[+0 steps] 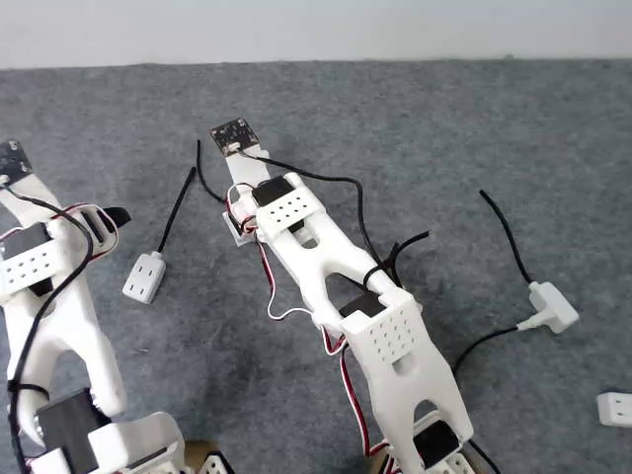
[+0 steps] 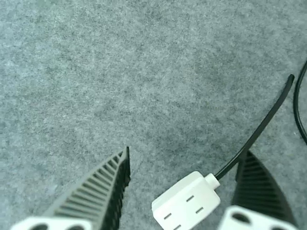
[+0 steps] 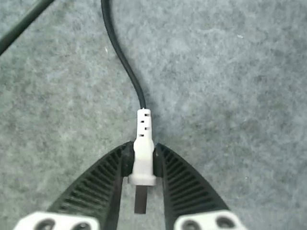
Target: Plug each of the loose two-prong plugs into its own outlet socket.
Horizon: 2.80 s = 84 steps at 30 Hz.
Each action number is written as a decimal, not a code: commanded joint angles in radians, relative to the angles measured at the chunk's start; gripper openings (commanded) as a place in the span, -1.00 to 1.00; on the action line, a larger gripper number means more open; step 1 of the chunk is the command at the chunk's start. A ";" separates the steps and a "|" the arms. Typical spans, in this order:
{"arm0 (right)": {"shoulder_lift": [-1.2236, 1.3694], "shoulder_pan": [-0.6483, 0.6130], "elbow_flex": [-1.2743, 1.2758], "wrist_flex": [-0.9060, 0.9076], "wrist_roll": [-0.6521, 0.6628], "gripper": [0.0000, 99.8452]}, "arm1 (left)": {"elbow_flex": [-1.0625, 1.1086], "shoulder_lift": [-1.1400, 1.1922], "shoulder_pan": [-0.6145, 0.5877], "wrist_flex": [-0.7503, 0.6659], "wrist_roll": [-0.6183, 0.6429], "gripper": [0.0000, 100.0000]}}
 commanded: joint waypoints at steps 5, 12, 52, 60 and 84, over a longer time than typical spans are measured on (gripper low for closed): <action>-0.031 -0.013 -0.239 0.222 0.264 -0.98 | 0.022 -0.040 0.100 -0.074 -0.060 -0.31; -0.031 -0.010 -0.855 0.634 0.381 -0.98 | -0.093 -0.143 0.226 0.100 -0.058 -0.31; -0.679 -0.294 -0.985 0.338 0.583 -0.98 | 0.136 -1.326 0.937 -0.166 -0.385 -0.31; -0.684 -0.312 -0.991 0.403 0.595 -0.98 | 0.371 -1.516 0.931 -0.365 -0.451 -0.31; -0.720 -0.417 -0.984 0.604 0.592 -0.98 | 0.507 -1.610 1.026 -0.431 -0.605 -0.31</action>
